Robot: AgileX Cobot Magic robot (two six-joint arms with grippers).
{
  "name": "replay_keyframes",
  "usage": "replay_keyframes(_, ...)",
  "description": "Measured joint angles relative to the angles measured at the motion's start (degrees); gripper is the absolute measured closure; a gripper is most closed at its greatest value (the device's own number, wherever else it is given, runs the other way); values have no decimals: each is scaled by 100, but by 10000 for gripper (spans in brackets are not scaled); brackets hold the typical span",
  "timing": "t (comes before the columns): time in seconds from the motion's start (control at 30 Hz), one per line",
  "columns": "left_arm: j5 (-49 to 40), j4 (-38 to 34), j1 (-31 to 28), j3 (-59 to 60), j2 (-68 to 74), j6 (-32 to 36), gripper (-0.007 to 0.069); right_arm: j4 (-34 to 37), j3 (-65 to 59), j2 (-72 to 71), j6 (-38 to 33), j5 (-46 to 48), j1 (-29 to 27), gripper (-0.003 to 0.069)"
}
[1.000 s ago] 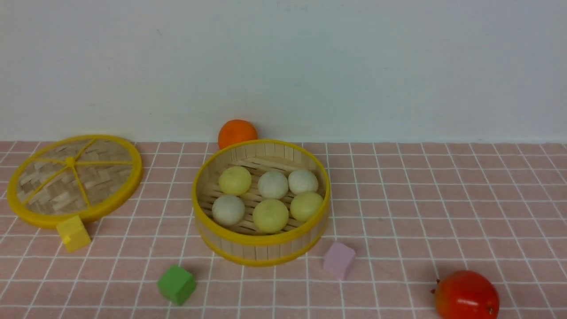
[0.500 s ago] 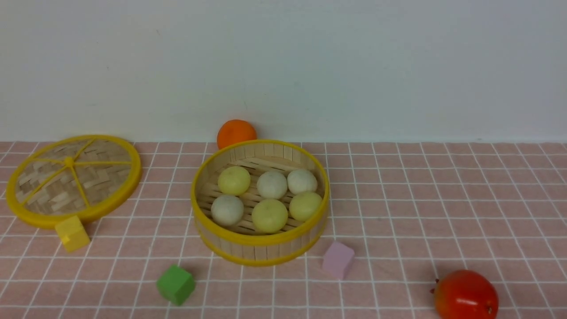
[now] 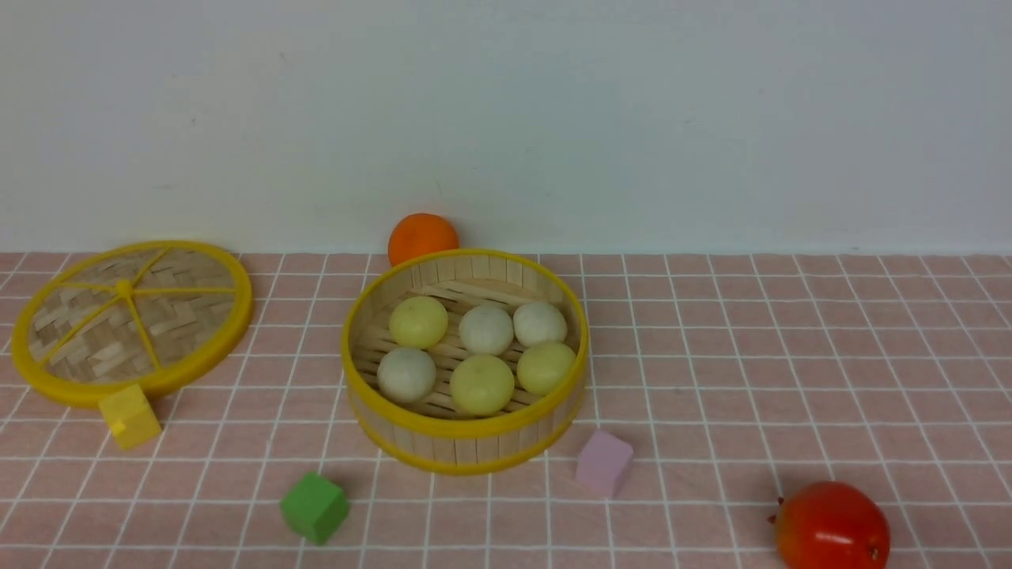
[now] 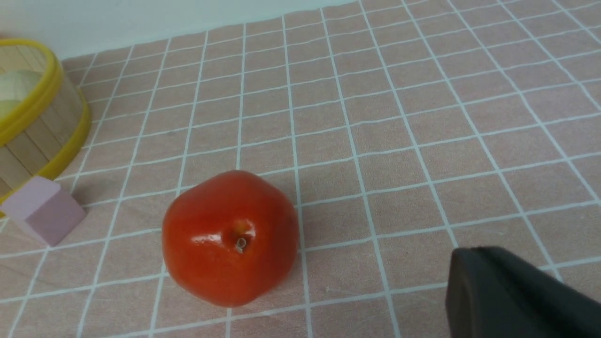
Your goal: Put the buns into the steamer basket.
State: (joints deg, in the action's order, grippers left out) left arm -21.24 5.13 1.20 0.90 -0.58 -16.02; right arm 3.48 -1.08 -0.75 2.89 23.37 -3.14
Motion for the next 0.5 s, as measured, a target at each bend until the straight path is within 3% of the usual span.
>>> replay_keyframes(0.5,0,0,0,0,0,0,386,0,0,0,0,-6,0,619)
